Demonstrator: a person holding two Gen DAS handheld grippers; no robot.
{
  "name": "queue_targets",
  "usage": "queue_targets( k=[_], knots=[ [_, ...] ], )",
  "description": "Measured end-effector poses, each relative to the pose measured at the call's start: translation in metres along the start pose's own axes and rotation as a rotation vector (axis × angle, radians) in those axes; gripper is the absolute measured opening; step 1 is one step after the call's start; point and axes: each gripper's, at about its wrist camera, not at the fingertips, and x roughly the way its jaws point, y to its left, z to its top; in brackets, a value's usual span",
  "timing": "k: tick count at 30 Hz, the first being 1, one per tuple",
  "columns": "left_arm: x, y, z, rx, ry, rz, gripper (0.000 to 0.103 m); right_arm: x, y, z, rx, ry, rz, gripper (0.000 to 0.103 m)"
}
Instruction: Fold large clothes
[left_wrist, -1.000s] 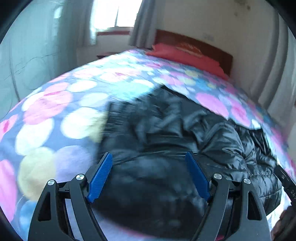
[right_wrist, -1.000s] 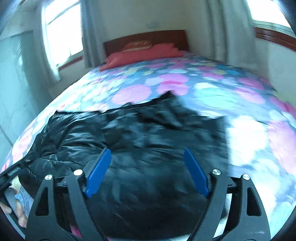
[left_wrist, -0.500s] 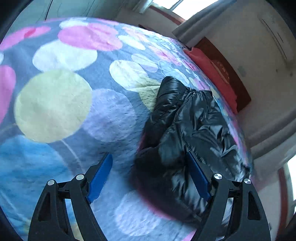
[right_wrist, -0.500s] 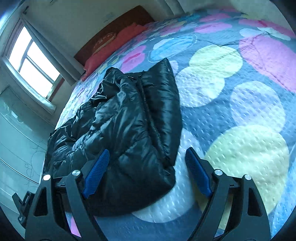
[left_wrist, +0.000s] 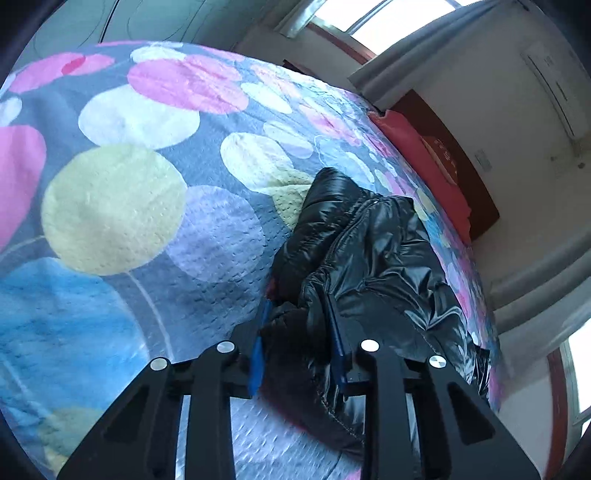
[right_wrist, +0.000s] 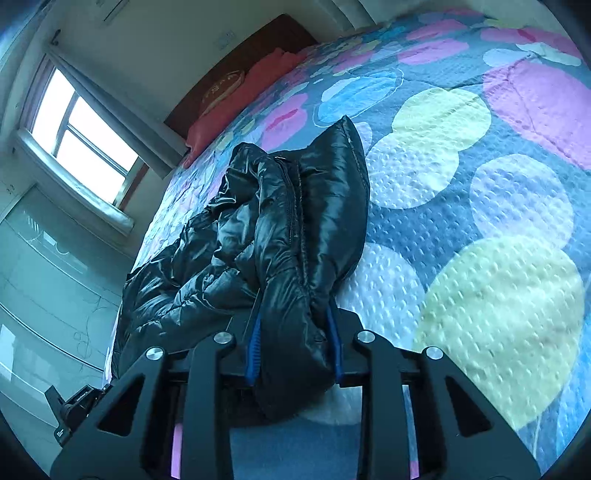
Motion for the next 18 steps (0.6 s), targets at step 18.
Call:
queue_targets(
  k=[18],
  knots=[
    [-0.070,0.053,-0.038,0.063,0.059,-0.001,0.029,-0.072,-0.010,-0.064,-0.050,0.053,-0.007,0.027]
  ],
)
